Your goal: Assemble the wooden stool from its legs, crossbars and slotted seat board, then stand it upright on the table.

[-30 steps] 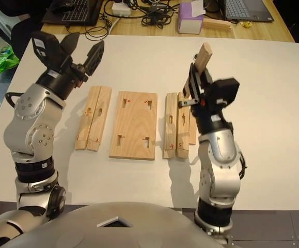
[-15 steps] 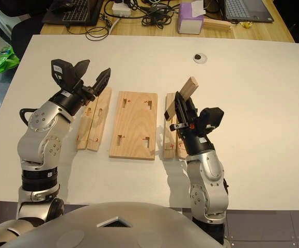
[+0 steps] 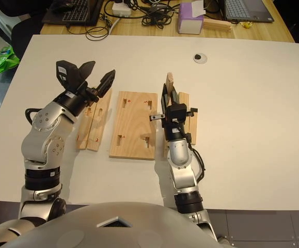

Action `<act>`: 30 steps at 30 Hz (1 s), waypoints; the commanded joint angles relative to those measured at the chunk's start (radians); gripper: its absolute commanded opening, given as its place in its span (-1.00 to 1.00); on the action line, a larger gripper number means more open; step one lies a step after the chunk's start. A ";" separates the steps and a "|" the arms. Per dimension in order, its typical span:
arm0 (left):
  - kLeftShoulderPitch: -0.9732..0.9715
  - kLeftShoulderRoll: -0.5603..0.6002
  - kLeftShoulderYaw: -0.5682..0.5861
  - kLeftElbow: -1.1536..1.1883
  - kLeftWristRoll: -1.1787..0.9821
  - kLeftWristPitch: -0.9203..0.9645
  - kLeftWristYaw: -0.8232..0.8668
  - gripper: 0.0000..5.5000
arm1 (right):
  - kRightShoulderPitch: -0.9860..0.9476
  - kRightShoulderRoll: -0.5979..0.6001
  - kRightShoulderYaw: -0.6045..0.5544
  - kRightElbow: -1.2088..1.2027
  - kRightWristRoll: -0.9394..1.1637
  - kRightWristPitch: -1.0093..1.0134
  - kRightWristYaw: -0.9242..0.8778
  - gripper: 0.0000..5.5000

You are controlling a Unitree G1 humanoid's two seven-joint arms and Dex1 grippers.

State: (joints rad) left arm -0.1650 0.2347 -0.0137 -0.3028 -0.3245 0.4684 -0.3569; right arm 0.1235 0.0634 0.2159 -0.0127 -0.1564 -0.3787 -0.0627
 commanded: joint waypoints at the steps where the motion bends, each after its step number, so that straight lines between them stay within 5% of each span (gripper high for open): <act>1: -0.013 0.012 -0.005 0.006 0.003 0.019 -0.008 0.33 | 0.024 0.053 0.018 0.051 -0.037 -0.066 -0.072 -0.86; 30: -0.012 0.013 -0.002 -0.005 0.002 0.041 -0.011 0.33 | 0.092 0.046 0.026 0.172 0.031 -0.095 -0.143 -0.86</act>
State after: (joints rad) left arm -0.1735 0.2371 -0.0154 -0.3015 -0.3244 0.4932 -0.3674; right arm 0.2063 0.0570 0.2464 0.1257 -0.1502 -0.4999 -0.2080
